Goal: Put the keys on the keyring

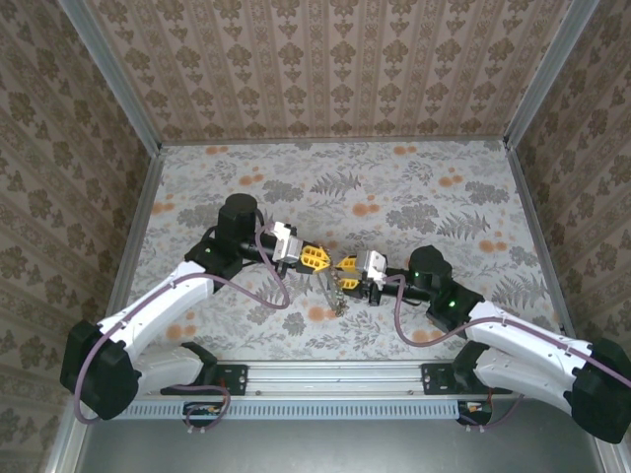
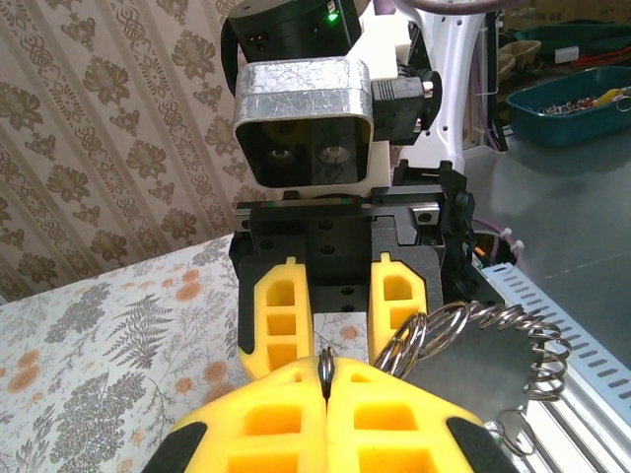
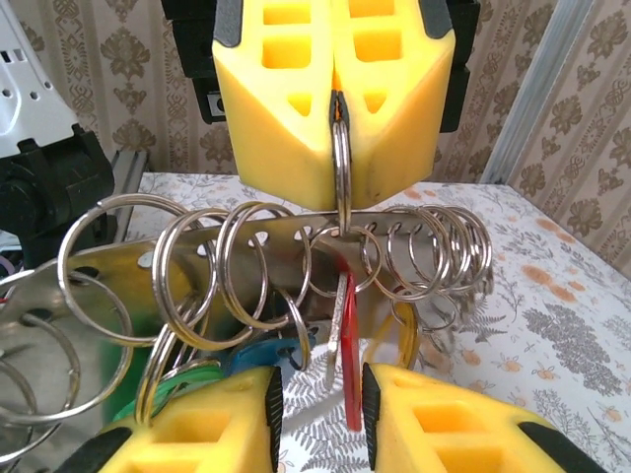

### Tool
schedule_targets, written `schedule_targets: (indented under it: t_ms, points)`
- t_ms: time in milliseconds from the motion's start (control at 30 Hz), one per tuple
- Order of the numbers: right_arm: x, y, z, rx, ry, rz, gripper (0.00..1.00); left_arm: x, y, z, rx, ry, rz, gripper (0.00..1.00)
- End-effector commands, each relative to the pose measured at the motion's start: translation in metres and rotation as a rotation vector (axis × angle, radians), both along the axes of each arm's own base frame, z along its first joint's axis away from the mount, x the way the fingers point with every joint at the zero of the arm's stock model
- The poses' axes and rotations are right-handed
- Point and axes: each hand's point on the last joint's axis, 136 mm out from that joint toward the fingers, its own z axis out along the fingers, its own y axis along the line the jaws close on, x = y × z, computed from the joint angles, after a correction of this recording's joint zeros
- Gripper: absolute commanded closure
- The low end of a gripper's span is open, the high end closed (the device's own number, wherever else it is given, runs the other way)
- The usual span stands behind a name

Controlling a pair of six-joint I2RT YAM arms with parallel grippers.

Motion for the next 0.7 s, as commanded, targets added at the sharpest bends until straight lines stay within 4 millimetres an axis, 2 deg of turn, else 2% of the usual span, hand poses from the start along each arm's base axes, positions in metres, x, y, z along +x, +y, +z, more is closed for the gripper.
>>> schedule_targets:
  t_ms: [0, 100, 300, 567, 667]
  points:
    - [-0.014, 0.006, 0.016, 0.013, -0.045, 0.071, 0.67, 0.002, 0.0, 0.022, -0.05, -0.057, -0.006, 1.0]
    - [-0.018, 0.005, 0.014, 0.011, -0.04, 0.08, 0.65, 0.006, 0.0, 0.02, -0.045, -0.045, -0.006, 1.0]
    - [-0.013, -0.013, 0.004, -0.042, -0.088, -0.012, 0.58, 0.013, 0.004, 0.019, -0.044, -0.037, 0.008, 1.0]
    - [-0.004, -0.02, 0.002, -0.055, -0.099, -0.066, 0.59, 0.012, 0.007, 0.024, -0.051, -0.029, -0.025, 1.0]
    - [0.006, -0.017, 0.005, -0.047, -0.093, -0.097, 0.64, 0.011, 0.008, 0.025, -0.052, -0.024, -0.037, 1.0]
